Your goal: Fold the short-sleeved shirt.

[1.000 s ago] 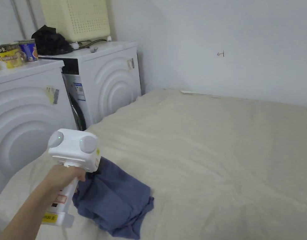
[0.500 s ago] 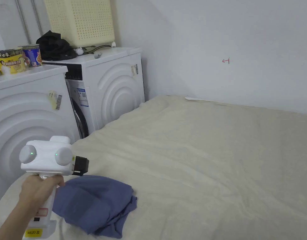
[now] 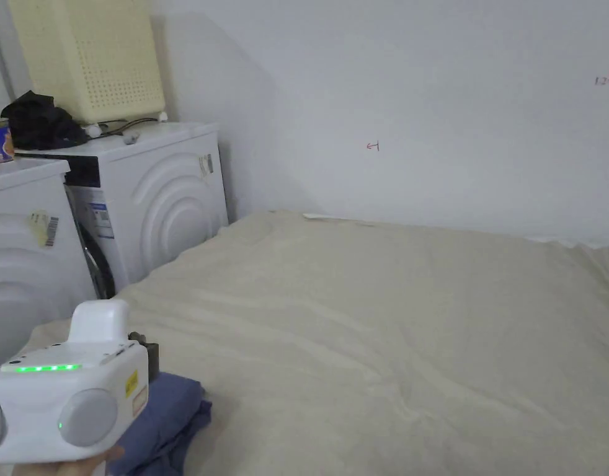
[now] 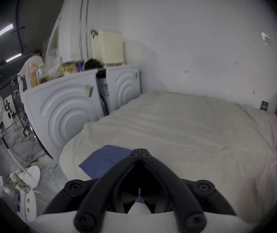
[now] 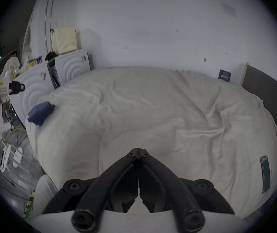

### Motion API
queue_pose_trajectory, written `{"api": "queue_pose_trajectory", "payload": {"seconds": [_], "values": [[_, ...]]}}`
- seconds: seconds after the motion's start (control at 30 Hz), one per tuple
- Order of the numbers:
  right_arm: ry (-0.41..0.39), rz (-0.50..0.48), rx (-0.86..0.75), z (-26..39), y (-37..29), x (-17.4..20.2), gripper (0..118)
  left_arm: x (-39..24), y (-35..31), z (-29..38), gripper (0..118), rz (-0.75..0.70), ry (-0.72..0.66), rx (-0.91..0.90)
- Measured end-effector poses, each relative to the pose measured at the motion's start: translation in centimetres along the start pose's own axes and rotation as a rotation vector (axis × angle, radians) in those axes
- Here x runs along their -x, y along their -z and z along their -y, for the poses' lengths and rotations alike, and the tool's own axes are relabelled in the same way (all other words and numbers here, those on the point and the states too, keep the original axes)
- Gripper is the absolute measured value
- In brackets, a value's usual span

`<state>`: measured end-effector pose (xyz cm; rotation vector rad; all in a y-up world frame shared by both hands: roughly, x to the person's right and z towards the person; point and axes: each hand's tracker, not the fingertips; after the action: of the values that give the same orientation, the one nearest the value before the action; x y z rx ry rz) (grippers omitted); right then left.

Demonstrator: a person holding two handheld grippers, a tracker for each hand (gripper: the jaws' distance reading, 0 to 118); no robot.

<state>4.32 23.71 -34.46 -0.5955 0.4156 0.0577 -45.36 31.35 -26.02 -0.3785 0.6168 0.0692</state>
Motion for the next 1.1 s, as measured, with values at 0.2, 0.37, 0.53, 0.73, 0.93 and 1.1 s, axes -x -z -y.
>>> {"api": "queue_pose_trajectory", "payload": {"seconds": [0.2,0.37,0.53,0.73,0.93,1.1], "values": [[-0.047,0.125,-0.153,-0.4,-4.3,-0.3,0,-6.5,-6.8,1.6,0,0.162,-0.038,-0.056],[0.021,0.154,-0.26,-0.4,-7.7,-1.7,0,-12.4,-12.3,3.5,0,0.266,-0.015,-0.143],[0.009,0.238,-0.374,-0.4,-10.7,-2.7,0,-18.3,-16.3,5.3,0,0.328,0.063,-0.163],[0.022,0.274,-0.451,-0.7,-12.6,-3.6,0,-23.1,-18.9,5.0,0,0.413,0.077,-0.167],[0.092,0.264,-0.476,-0.3,-13.6,-5.0,3,-24.9,-20.9,5.4,0,0.434,0.153,-0.207],[0.088,0.296,-0.477,0.0,-13.8,-5.7,16,-24.9,-21.5,5.3,0,0.406,0.135,-0.266]]}}
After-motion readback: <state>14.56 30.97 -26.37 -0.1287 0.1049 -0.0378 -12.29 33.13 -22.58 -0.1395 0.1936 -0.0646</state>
